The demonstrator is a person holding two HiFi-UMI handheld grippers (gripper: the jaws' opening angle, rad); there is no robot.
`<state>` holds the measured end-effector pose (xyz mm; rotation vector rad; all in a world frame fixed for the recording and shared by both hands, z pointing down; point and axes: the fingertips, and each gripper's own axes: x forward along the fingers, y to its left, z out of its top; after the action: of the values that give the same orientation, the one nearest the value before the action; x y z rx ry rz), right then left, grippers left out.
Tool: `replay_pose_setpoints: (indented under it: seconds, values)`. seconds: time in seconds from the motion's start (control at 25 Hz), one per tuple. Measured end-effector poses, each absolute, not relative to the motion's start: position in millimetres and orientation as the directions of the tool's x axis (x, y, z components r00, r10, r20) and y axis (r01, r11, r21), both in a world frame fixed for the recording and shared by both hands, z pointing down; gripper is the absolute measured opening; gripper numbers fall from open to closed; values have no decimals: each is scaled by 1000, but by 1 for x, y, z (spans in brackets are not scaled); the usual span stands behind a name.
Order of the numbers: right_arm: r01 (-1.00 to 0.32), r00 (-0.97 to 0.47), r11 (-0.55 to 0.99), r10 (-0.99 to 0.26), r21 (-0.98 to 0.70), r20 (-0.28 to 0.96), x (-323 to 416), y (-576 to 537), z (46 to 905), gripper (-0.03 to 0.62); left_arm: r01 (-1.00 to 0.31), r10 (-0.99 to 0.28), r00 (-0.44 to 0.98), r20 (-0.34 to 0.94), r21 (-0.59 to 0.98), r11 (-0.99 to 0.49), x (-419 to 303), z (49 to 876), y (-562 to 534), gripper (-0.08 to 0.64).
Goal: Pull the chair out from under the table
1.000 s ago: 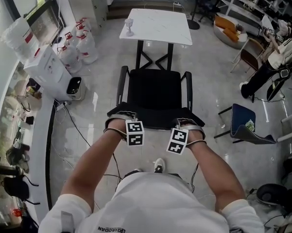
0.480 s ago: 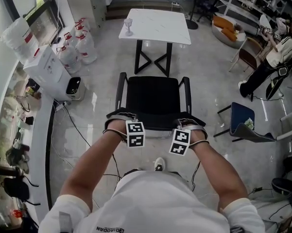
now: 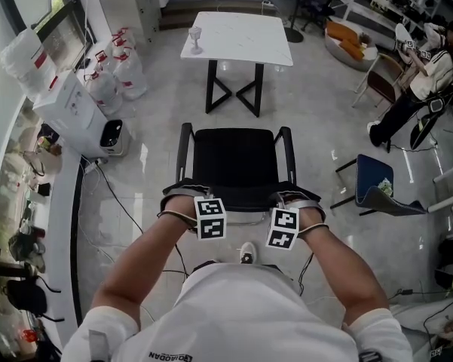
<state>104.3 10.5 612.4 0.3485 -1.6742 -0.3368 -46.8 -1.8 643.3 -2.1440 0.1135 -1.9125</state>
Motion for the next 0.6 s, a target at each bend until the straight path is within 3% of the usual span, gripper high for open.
replay_pose_setpoints:
  seconds: [0.6]
  values:
    - [-23,-115,911,-412,412,904,102,19,615,43,121,-168,141,976,-186,-975,-48,646,9,72]
